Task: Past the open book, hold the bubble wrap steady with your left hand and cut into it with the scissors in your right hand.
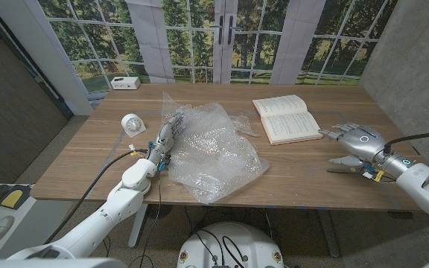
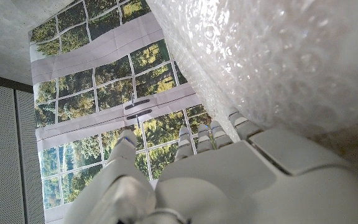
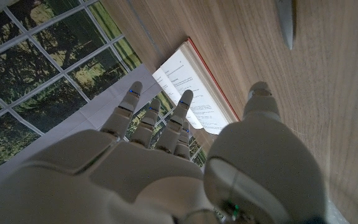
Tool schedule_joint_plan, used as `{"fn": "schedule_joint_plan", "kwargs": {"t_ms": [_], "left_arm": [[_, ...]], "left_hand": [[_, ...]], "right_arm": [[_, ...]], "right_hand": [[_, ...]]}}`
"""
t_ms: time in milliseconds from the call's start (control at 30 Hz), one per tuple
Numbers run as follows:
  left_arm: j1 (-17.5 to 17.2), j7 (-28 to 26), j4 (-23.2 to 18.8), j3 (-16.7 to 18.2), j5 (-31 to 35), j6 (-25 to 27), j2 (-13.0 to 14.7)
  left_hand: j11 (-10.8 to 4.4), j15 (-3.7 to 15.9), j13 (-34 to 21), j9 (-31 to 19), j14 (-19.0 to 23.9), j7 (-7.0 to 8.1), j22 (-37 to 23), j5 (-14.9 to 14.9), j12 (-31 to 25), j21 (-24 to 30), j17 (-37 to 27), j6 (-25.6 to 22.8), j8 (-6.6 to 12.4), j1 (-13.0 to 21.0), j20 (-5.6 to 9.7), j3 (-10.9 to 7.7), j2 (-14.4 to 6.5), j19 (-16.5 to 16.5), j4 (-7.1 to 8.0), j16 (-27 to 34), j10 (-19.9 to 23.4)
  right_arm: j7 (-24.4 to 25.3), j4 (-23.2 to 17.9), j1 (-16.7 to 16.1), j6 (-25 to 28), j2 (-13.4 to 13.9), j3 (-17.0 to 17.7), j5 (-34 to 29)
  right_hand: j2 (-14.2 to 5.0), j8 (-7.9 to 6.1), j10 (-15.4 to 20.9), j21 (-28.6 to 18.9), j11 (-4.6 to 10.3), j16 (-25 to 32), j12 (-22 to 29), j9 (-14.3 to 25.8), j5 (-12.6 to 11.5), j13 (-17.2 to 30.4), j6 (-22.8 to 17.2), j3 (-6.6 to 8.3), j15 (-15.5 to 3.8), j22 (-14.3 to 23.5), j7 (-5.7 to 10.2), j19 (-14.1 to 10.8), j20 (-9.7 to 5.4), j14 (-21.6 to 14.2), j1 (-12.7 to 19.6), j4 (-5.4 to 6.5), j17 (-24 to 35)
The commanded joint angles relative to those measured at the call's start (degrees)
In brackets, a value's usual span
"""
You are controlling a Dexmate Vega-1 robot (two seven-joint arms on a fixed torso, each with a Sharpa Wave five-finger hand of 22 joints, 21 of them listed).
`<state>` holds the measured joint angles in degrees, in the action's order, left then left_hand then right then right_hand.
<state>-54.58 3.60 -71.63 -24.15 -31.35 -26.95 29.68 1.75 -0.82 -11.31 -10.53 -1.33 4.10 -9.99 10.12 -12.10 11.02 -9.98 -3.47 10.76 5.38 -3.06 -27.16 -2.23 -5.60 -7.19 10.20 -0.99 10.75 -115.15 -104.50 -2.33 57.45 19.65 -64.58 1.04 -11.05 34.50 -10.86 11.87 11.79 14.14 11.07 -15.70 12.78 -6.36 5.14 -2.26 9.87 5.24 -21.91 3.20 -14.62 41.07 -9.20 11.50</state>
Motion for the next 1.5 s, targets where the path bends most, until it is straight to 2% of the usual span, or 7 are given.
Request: {"fn": "schedule_joint_plan", "kwargs": {"t_ms": [33, 200, 300, 467, 933, 1367, 1500], "left_arm": [[0.28, 0.20, 0.53, -0.15, -0.08, 0.21, -0.20], [0.30, 0.27, 0.76, -0.14, -0.21, 0.19, -0.30], [0.30, 0.23, 0.81, -0.11, -0.20, 0.20, -0.27], [0.29, -0.02, 0.59, -0.21, 0.32, 0.23, -0.01], [0.16, -1.28, -0.27, -0.26, 1.74, 0.35, 0.66], [-0.31, -1.77, -1.12, -0.19, 2.23, -0.13, 0.96], [-0.42, -1.92, -1.30, 0.05, 1.98, -0.03, 1.05]], "left_hand": [[-0.03, -0.06, -0.13, -0.14, -0.29, -0.04, -0.10, 0.08, -0.15, 0.06, -0.31, -0.11, 0.17, -0.35, -0.01, 0.15, 0.18, 0.12, -0.16, 0.41, -0.20], [0.04, -0.06, -0.12, -0.14, -0.29, -0.04, -0.10, 0.08, -0.14, 0.05, -0.31, -0.09, 0.16, -0.36, -0.03, 0.14, 0.16, 0.15, -0.16, 0.42, -0.24], [0.02, -0.02, -0.12, -0.14, -0.29, -0.11, -0.10, 0.08, -0.14, 0.05, -0.31, -0.12, 0.17, -0.37, -0.03, 0.14, 0.15, 0.16, -0.16, 0.42, -0.22], [-0.01, -0.03, -0.12, -0.14, -0.29, -0.02, -0.10, 0.08, -0.17, 0.08, -0.31, -0.06, 0.15, -0.39, -0.03, 0.16, 0.17, 0.11, -0.16, 0.42, -0.17], [0.05, 0.04, -0.12, -0.14, -0.39, -0.09, -0.10, 0.08, -0.15, 0.06, -0.32, -0.09, 0.16, -0.49, -0.12, 0.22, 0.21, 0.17, -0.13, 0.40, -0.22], [0.05, 0.02, -0.12, -0.14, -0.41, -0.06, -0.10, 0.08, -0.15, 0.07, -0.32, -0.04, 0.14, -0.55, -0.09, 0.25, 0.23, 0.18, -0.12, 0.40, -0.23], [0.00, 0.08, -0.12, -0.14, -0.43, -0.04, -0.10, 0.08, -0.14, 0.07, -0.32, -0.08, 0.16, -0.56, -0.09, 0.26, 0.24, 0.19, -0.12, 0.39, -0.25]], "right_arm": [[-2.35, -0.11, -0.18, -0.45, -0.20, 0.41, -1.20], [-4.37, -0.52, -0.09, -0.35, -0.21, 0.55, -1.09], [-4.93, -0.45, -0.12, -1.09, 0.06, 0.80, -0.86], [-5.51, -0.11, -0.16, -2.29, 0.50, 1.23, -1.07], [-5.69, 0.02, -1.01, -3.84, -1.07, 2.83, -1.14], [-6.80, 0.18, -1.42, -5.33, -1.49, 3.66, -1.39], [-6.97, 0.09, -1.44, -5.71, -1.93, 4.23, -1.12]], "right_hand": [[-0.46, -0.58, 0.78, -0.15, 0.04, 0.18, 0.39, 0.12, 0.10, -0.01, -0.93, 0.76, -10.25, -0.05, -0.05, -0.23, -0.76, -0.50, 1.81, -0.17, 0.05], [-1.07, -0.50, 2.89, -0.05, -0.20, 0.15, 1.35, 0.10, 0.30, 0.16, -0.98, 1.57, -10.13, -0.08, -0.04, -0.11, -0.55, -0.73, 3.75, -0.24, -0.04], [-1.05, -0.50, 3.04, -0.04, -0.16, 0.14, 1.44, 0.10, 0.36, 0.20, -1.00, 1.59, -10.09, -0.08, -0.09, -0.10, -0.50, -0.74, 3.86, -0.22, -0.05], [-0.62, -0.45, 2.22, -0.08, -0.11, 0.06, 1.12, 0.09, 0.58, 0.19, -0.98, 1.39, -9.82, -0.08, -0.20, -0.22, -0.44, -0.65, 3.81, -0.05, -0.06], [-0.07, -0.54, 2.14, -0.12, -0.03, 0.16, 1.08, 0.09, 1.02, 0.16, -1.44, 0.74, -9.49, -0.06, -0.27, -0.40, -0.36, -0.71, 2.51, 0.84, 0.10], [-0.26, -0.27, 1.97, -0.11, 0.02, 0.06, 1.02, 0.09, 1.05, 0.14, -0.92, 0.86, -9.99, -0.05, -0.39, -0.43, -0.49, -0.50, 2.84, 0.86, 0.09], [0.84, 0.05, 1.57, -0.02, 0.03, -0.04, 0.87, 0.09, 1.22, 0.11, -0.05, 0.16, -9.58, -0.04, -0.35, -0.21, -0.39, -0.37, 2.07, 1.13, 0.08]]}}
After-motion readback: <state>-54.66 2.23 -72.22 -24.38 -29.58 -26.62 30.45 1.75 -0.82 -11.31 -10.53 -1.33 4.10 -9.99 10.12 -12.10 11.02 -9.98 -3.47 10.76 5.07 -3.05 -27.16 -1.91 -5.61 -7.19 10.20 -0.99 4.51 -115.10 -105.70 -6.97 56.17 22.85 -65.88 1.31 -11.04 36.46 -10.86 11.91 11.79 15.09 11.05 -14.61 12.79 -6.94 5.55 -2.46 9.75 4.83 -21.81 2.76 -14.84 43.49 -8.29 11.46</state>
